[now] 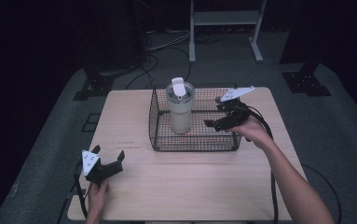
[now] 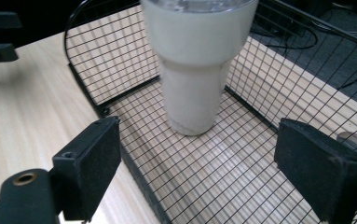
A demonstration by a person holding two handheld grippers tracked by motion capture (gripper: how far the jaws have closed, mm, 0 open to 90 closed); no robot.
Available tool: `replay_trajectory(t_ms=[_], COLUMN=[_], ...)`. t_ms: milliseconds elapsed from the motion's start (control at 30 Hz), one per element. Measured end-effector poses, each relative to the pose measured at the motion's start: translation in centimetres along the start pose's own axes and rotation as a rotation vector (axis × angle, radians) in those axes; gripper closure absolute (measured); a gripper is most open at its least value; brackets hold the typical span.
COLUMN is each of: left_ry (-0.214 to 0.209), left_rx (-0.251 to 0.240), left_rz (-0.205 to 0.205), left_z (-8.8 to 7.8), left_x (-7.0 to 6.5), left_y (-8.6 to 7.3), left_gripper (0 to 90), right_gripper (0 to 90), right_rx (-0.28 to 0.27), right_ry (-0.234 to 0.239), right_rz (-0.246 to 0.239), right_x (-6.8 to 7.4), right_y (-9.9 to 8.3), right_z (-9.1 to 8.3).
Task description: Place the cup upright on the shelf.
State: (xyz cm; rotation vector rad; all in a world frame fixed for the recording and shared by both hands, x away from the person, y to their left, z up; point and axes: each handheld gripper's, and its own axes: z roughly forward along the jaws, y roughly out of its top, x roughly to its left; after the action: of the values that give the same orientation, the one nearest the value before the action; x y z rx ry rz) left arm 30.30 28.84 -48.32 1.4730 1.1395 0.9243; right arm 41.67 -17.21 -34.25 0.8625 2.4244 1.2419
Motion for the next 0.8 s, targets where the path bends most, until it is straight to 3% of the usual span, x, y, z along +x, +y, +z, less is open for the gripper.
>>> replay_trajectory(t_ms=[333,533,800], left_ry=[0.003,0.004,0.005], left_rx=[0.006,0.007,0.011], left_rz=[0.012,0.012,0.014], left_z=[0.0,0.0,0.0], left_x=[-0.1,-0.1,-0.1], left_y=[0.0,0.0,0.0], left_gripper=[0.0,0.0,0.0], right_gripper=[13.9,13.9,13.9], right_rx=[-0.024,-0.02,-0.013], right_ry=[0.045,0.048,0.06], right_rz=[-0.025,-0.04,-0.032], right_x=[1.5,2.1,2.5], right_y=[-1.0,-1.7,-4.0], right_z=[-1.8,-2.2,-2.9])
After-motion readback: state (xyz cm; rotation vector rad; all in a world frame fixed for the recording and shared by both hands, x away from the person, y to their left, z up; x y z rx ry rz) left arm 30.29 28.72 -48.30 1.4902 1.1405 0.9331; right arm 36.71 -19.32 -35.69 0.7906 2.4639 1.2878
